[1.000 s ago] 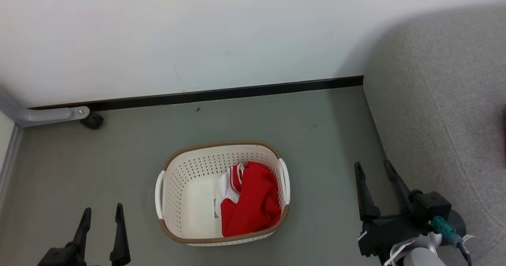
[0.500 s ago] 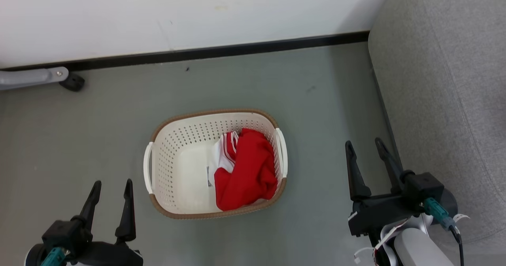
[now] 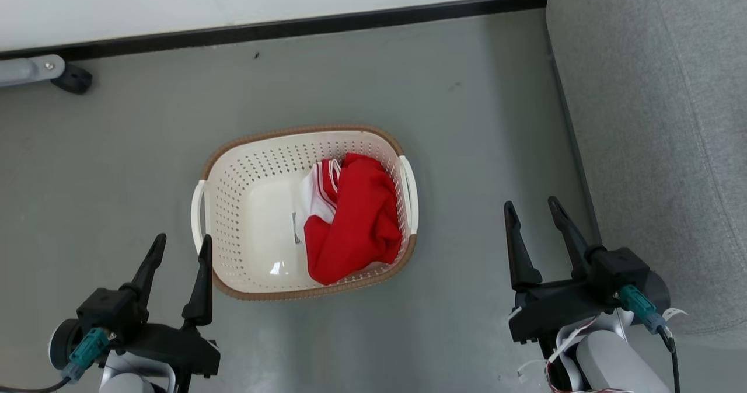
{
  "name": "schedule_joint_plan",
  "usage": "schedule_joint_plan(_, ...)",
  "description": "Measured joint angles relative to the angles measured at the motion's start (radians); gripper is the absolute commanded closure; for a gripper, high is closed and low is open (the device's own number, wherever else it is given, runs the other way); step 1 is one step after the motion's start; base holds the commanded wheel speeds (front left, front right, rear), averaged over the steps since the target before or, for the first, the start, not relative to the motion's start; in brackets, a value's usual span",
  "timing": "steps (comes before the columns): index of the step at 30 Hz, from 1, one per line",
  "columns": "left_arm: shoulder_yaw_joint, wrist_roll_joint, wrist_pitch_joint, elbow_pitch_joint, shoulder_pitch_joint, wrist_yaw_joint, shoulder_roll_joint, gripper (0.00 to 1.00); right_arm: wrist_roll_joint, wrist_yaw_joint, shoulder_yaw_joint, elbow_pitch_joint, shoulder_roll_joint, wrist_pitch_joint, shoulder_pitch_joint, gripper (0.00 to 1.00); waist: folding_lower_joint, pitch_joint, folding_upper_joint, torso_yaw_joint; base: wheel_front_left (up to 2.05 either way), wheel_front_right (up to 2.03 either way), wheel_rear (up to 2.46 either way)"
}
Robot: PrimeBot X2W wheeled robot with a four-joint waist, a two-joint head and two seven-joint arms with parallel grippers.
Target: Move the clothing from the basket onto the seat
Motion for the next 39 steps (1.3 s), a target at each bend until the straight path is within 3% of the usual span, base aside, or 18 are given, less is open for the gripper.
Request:
schedule_joint_plan(13, -0.047, 0.008, 0.000, 0.049, -0.109, -0.034, 0.028, 0.00, 0.027, 0.000, 0.020, -0.016, -0.001, 0.000, -0.049, 0.00, 0.0001, 0.119, 0.0000, -0.017, 0.00, 0.00, 0.00)
schedule_joint_plan(39, -0.173, 0.034, 0.001, 0.100, -0.357, -0.044, 0.065, 0.00, 0.088, 0.000, 0.037, -0.078, -0.002, 0.000, -0.091, 0.00, 0.0000, 0.353, 0.0000, -0.076, 0.00, 0.00, 0.00)
